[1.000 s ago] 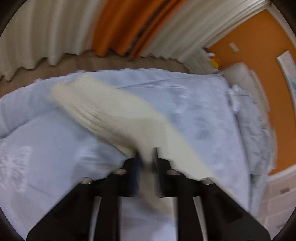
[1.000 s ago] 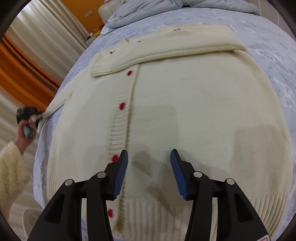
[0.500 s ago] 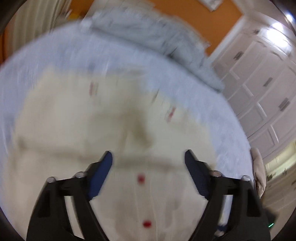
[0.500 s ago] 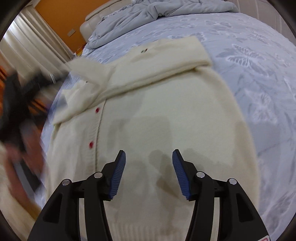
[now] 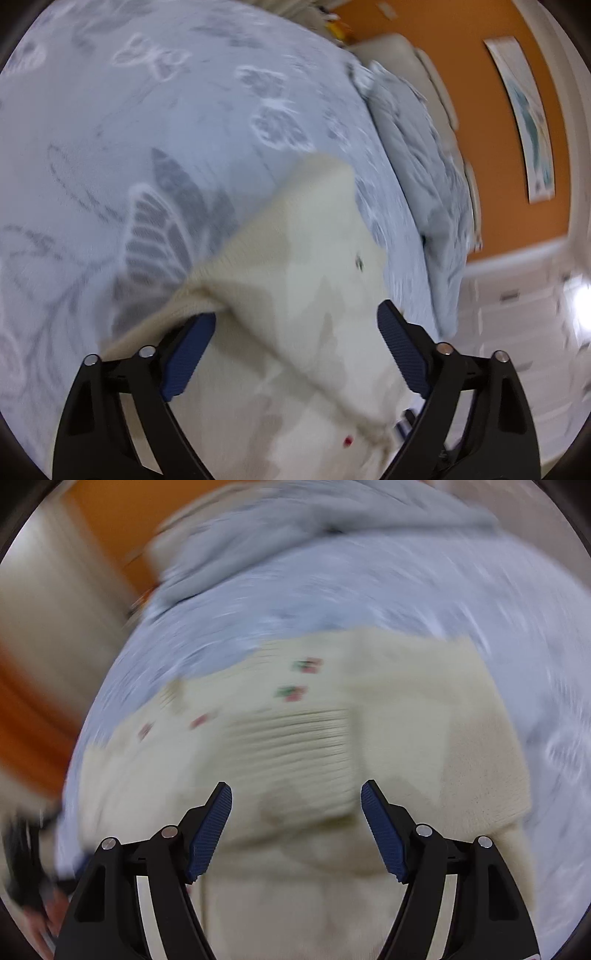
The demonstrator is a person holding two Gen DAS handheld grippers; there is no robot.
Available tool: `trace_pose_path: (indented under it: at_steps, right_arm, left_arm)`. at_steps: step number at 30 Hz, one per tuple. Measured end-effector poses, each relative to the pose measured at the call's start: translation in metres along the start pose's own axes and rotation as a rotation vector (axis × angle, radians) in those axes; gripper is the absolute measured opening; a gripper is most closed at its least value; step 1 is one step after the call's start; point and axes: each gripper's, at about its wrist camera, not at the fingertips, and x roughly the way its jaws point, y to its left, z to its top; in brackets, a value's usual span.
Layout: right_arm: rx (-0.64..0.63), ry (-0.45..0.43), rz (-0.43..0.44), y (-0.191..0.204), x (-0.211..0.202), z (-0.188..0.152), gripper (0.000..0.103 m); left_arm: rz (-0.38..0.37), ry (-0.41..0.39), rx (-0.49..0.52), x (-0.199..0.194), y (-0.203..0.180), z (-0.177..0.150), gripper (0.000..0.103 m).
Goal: Fold small clothes
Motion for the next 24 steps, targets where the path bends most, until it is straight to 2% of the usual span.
trace_pose_path:
  at_steps: [1,2,3,4,5,6,8,10,12,13,14,15,16,17,18,19,20,21,22,24]
  right_arm:
    - [0.061,-0.003,-0.009,-0.011,0.009,0.003,0.071]
    - [0.074,-0.008,0.004,-0.015,0.013,0.003,0.063]
    - [0.067,-0.012,0.021,-0.015,0.016,0.003,0.048]
    - [0.025,0.009,0.047,-0.007,0.019,0.005,0.01]
    - [0.008,0.012,0.1,0.0,0.015,0.007,0.008]
    - [0.001,-0.024,0.153,0.004,0.005,0.011,0.008]
    - [-0.048,-0.169,0.205,0.012,-0.038,0.02,0.007]
    - [-0.044,-0.228,0.208,0.001,-0.058,0.024,0.006]
    - [-0.035,-0.216,0.127,-0.026,-0.048,0.022,0.006]
    - [-0.026,-0.168,0.07,-0.04,-0.03,0.02,0.006]
    - [-0.011,-0.048,0.022,-0.056,0.003,0.014,0.005]
    - [-0.006,-0.016,0.041,-0.066,0.017,0.008,0.002]
    - [-0.013,-0.048,0.052,-0.065,0.011,0.008,0.005]
    - [0.0,-0.054,0.014,-0.059,0.001,0.012,0.011]
    - [0.015,-0.092,-0.03,-0.054,-0.01,0.014,0.017]
    - [0.011,-0.152,-0.054,-0.045,-0.025,0.014,0.018]
    - [-0.031,-0.232,-0.028,-0.024,-0.043,0.013,0.018]
    - [-0.075,-0.249,0.011,-0.005,-0.049,0.014,0.018]
    - [-0.124,-0.227,0.063,0.021,-0.048,0.013,0.018]
    - [-0.245,-0.093,0.243,0.104,-0.021,0.006,0.018]
  left_arm:
    - [0.003,-0.004,-0.014,0.0,0.002,0.0,0.081]
    - [0.014,-0.014,-0.01,0.0,0.0,-0.005,0.07]
    - [0.056,-0.036,0.026,0.001,-0.004,-0.009,0.045]
    - [0.061,-0.044,0.054,0.0,-0.004,-0.01,0.025]
    - [0.043,-0.05,0.08,-0.002,0.001,-0.007,0.008]
    - [0.045,-0.088,0.115,-0.008,-0.001,-0.009,0.008]
    - [0.024,-0.166,0.179,-0.022,-0.006,-0.011,0.009]
    - [0.025,-0.164,0.212,-0.022,-0.002,-0.012,0.009]
    - [0.034,-0.117,0.226,-0.007,0.005,-0.015,0.011]
    - [0.046,-0.096,0.232,0.003,0.007,-0.017,0.011]
    - [0.058,-0.089,0.247,0.008,0.011,-0.023,0.012]
    - [0.049,-0.13,0.281,0.007,0.013,-0.029,0.012]
    - [0.046,-0.147,0.296,0.006,0.012,-0.033,0.012]
    - [0.038,-0.153,0.292,0.005,0.013,-0.033,0.012]
    - [0.024,-0.159,0.283,0.005,0.016,-0.032,0.012]
    - [0.016,-0.164,0.287,0.005,0.018,-0.032,0.012]
    - [0.013,-0.175,0.299,0.004,0.018,-0.034,0.012]
    - [0.017,-0.18,0.304,0.004,0.018,-0.035,0.012]
    - [0.021,-0.185,0.31,0.004,0.017,-0.037,0.013]
    - [0.02,-0.191,0.312,0.004,0.018,-0.038,0.013]
